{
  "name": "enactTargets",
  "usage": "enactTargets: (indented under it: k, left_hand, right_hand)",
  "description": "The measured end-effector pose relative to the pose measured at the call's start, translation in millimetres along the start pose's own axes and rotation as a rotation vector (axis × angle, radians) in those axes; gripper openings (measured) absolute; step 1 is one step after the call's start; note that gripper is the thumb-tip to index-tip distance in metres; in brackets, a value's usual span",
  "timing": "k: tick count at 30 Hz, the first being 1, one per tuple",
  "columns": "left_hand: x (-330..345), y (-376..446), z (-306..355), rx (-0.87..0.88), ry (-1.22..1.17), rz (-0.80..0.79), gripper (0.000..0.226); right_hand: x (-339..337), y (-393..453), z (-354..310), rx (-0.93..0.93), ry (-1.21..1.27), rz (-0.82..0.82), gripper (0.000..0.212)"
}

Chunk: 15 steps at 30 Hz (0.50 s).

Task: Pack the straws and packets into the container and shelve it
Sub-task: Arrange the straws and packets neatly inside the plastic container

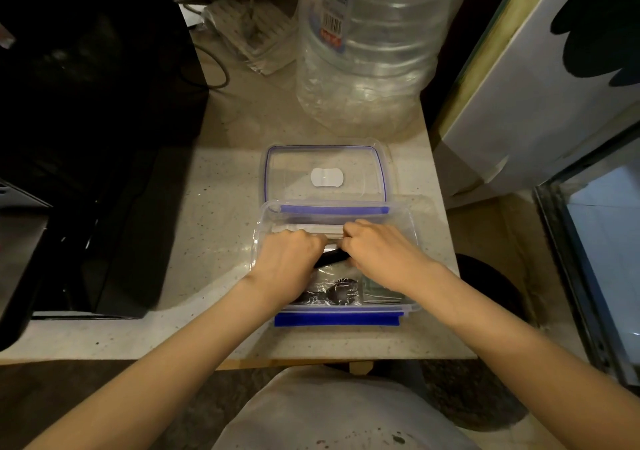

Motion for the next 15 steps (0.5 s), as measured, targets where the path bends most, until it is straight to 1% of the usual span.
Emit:
enactTargets:
  k: [6, 9, 15]
  left_hand:
    - [-0.4, -0.9, 1.3, 0.017, -0.004, -0.020, 0.019]
    - [-1.8, -1.3, 2.6, 0.029, -0.018, -0.019, 0.017]
    - [1.5, -3.4, 3.1, 0.008, 0.101, -0.054, 0.020]
  right_hand:
    - [-4.7, -3.8, -1.1, 0.017, -0.071, 0.020, 0.022]
    - [-2.3, -6.2, 1.6, 0.026, -0.034, 0.034, 0.023]
    - [4.1, -11.2, 9.4, 0.045, 0.057, 0.102, 0.025]
Point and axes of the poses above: each hand's wrist, its own y-axis towards the middle knuckle, its own x-axis out of the palm, z = x × y, the point moved 4 cm from there along y, towards the middle knuckle, and after that the axes turned 7 degrees about x, right-handed, at the moved point
